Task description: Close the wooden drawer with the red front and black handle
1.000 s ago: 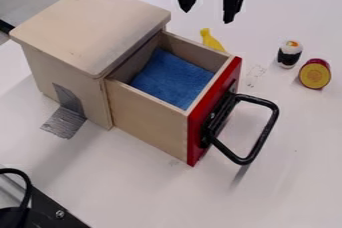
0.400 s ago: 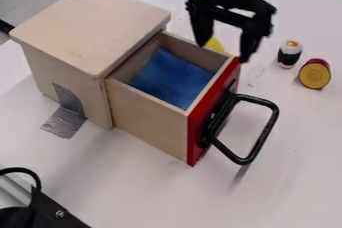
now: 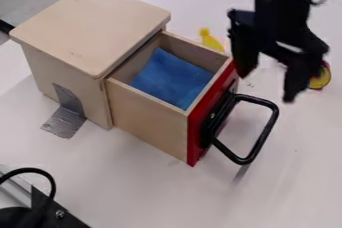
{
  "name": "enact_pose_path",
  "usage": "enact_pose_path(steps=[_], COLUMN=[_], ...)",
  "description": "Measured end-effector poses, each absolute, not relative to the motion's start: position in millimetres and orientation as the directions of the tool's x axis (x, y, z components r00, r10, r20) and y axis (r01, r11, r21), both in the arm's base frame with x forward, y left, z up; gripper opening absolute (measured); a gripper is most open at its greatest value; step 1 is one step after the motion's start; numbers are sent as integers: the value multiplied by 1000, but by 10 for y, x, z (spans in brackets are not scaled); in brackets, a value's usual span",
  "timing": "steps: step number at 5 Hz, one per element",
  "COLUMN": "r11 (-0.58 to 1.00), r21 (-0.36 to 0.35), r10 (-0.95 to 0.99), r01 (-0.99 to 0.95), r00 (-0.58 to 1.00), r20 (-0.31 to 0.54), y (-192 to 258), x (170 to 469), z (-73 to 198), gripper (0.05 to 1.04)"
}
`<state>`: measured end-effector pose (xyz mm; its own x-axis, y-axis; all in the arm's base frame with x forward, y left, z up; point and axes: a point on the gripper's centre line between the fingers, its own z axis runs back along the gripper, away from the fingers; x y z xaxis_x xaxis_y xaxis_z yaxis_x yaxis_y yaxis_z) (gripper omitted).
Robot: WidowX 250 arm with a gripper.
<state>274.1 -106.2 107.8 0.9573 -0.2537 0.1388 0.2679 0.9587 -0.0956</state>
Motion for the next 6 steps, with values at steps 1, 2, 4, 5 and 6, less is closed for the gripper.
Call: enact_pose_path(steps=[1, 2, 4, 5, 6], r11=[952, 959, 961, 951, 946], r21=[-95, -67, 17, 39, 46], r10=[-280, -273, -275, -303, -316], r01=[292, 275, 275, 305, 319], r00=[952, 961, 961, 951, 946], r20=[122, 34, -27, -57, -74], y=[-1201, -1195, -1111, -1135, -1130], x=[2700, 2697, 2752, 2760, 2749], z=[924, 598, 314, 193, 129], gripper=[999, 999, 999, 968, 878])
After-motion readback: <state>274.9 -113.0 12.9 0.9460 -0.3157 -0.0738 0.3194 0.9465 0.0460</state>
